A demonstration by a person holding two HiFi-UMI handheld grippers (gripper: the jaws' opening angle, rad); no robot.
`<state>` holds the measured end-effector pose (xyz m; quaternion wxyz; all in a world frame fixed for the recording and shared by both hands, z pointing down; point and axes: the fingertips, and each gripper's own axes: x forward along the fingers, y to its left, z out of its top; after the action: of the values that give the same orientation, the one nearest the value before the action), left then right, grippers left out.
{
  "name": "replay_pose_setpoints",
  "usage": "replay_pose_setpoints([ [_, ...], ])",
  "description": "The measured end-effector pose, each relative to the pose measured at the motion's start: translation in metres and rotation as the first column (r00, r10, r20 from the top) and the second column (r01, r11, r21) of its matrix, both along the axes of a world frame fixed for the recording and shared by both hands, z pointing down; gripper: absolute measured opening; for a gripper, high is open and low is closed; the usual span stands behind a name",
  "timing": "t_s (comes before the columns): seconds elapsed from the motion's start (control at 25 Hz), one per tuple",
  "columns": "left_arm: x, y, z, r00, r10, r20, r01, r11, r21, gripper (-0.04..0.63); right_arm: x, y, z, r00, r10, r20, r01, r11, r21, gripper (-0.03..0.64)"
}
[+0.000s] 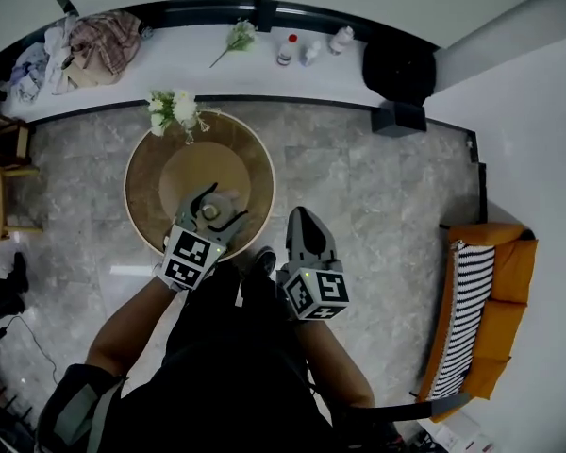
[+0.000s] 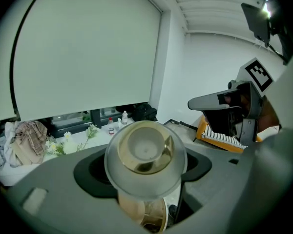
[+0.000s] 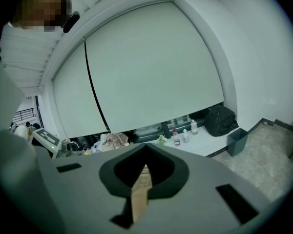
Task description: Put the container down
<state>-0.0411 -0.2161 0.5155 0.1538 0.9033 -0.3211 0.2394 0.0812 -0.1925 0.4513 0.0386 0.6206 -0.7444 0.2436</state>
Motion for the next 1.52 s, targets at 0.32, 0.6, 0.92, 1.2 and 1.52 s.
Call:
replay_pose_setpoints([
  [0.32, 0.009, -0.035, 0.080, 0.993, -0.025, 0.115, 0.029, 0.999, -0.035, 0.341, 0.012, -0.040, 0.069, 0.997, -0.051, -0.059, 0.049, 0.998, -0.033, 0.002],
  [0.6, 0.024, -0.063, 0.154, 0.974, 0.019, 0.226, -0.009, 0.999, -0.047, 0.341, 0.025, -0.064, 0.124, 0.998, -0.053, -0.047, 0.048, 0.994, -0.097, 0.002],
  [0.92, 0.044, -0.086, 0.225, 0.958, 0.038, 0.283, -0.013, 0.996, -0.091, 0.341, 0.036, -0.083, 0.165, 0.998, -0.059, -0.030, 0.055, 0.989, -0.134, 0.002],
  [1.2, 0.054, -0.109, 0.285, 0.957, 0.020, 0.290, 0.011, 0.995, -0.103, 0.341, 0.045, -0.089, 0.197, 0.997, -0.071, -0.028, 0.065, 0.983, -0.173, 0.002],
  [1.52, 0.056, -0.141, 0.348, 0.941, 0.030, 0.337, 0.004, 0.995, -0.099, 0.341, 0.053, -0.090, 0.233, 0.998, -0.059, -0.025, 0.052, 0.975, -0.218, 0.002],
])
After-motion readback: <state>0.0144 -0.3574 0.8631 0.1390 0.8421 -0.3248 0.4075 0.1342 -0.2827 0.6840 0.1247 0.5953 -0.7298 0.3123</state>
